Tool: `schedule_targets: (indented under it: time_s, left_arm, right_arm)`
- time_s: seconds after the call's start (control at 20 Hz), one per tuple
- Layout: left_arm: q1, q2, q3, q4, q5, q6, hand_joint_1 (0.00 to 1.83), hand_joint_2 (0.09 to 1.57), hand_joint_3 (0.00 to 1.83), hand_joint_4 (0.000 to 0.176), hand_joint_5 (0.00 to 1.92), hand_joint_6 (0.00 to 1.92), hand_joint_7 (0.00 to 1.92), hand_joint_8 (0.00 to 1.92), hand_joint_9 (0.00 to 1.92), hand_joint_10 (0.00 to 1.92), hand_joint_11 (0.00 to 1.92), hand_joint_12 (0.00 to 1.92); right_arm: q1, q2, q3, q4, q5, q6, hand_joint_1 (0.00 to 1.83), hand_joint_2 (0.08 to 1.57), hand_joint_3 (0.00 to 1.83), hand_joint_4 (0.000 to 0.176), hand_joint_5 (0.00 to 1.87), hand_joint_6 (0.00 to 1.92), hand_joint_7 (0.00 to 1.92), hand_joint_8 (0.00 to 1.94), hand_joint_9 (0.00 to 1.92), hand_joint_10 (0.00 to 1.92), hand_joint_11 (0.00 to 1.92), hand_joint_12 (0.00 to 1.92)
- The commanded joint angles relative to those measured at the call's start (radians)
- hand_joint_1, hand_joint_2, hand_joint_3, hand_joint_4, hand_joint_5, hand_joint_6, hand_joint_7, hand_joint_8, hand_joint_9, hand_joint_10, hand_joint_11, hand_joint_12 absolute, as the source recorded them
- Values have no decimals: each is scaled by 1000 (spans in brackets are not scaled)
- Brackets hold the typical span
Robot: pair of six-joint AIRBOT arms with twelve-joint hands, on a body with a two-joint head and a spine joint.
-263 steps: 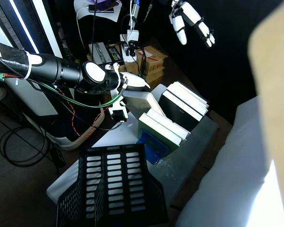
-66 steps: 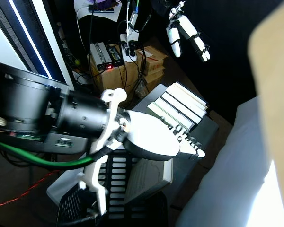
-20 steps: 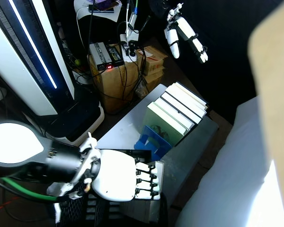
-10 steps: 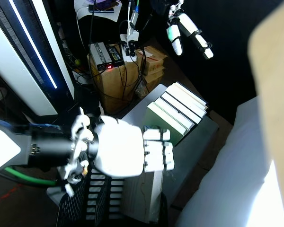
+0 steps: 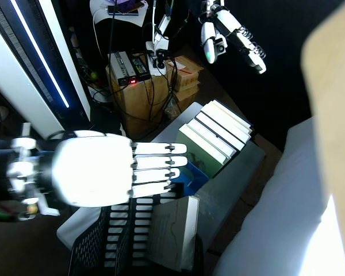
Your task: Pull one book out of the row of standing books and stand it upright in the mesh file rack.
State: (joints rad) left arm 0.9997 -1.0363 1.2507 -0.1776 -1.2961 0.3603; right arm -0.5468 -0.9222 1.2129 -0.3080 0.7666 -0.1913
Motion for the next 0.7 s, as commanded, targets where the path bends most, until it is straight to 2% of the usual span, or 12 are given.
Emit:
schedule_targets:
  time_s: [0.0, 0.05, 0.1, 0.15, 0.2, 0.25, 0.35, 0.5, 0.6, 0.65]
  left_arm:
    - [-20, 5, 5, 12, -122, -12, 366, 1361, 4, 82, 0, 0, 0, 0, 0, 0, 0, 495]
    - [-32, 3, 4, 34, -118, -15, 325, 1356, 1, 79, 0, 0, 0, 0, 0, 0, 0, 429]
    - [-42, 3, 2, 52, -115, -21, 337, 1360, 2, 67, 0, 0, 0, 0, 0, 0, 0, 309]
    - [-46, 3, -2, 69, -117, -27, 309, 1352, 0, 73, 0, 0, 0, 0, 0, 0, 0, 173]
    - [-47, 3, -5, 77, -118, -30, 203, 1336, 0, 81, 0, 0, 0, 0, 0, 0, 0, 12]
    - [-47, 3, -6, 81, -120, -34, 203, 1336, 0, 81, 0, 0, 0, 0, 0, 0, 0, 12]
    - [-47, 4, -9, 88, -120, -41, 171, 1331, 0, 90, 0, 0, 0, 0, 0, 0, 0, 0]
    - [-47, 6, -11, 92, -115, -44, 186, 1343, 0, 89, 0, 0, 0, 0, 0, 0, 0, 0]
    - [-46, 10, -15, 96, -110, -47, 182, 1337, 0, 97, 0, 0, 0, 0, 0, 0, 0, 0]
    - [-45, 14, -19, 100, -109, -47, 204, 1330, 0, 93, 0, 0, 0, 0, 0, 0, 0, 0]
  right_arm:
    - [-9, 21, -11, 57, 164, -8, 686, 1339, 12, 0, 0, 48, 6, 0, 0, 330, 0, 783]
    - [-25, 31, -25, 76, 185, -16, 656, 1344, 11, 0, 0, 9, 0, 0, 0, 315, 0, 705]
    - [-43, 36, -37, 89, 205, -19, 604, 1316, 0, 0, 0, 1, 0, 0, 0, 209, 0, 511]
    - [-64, 42, -51, 102, 226, -22, 573, 1269, 0, 0, 0, 0, 0, 0, 0, 150, 0, 397]
    - [-75, 46, -61, 110, 239, -27, 548, 1225, 0, 0, 0, 0, 0, 0, 8, 19, 0, 130]
    - [-81, 50, -68, 113, 245, -32, 548, 1225, 0, 0, 0, 0, 0, 0, 8, 19, 0, 130]
    - [-90, 52, -77, 115, 254, -33, 559, 1216, 0, 0, 0, 0, 0, 0, 0, 0, 0, 12]
    - [-101, 52, -82, 122, 259, -33, 581, 1203, 0, 0, 0, 0, 0, 0, 0, 0, 0, 0]
    - [-106, 51, -83, 122, 259, -33, 583, 1213, 0, 0, 0, 0, 0, 0, 0, 0, 0, 0]
    - [-106, 48, -84, 122, 257, -33, 568, 1222, 0, 0, 0, 0, 0, 0, 0, 0, 0, 0]
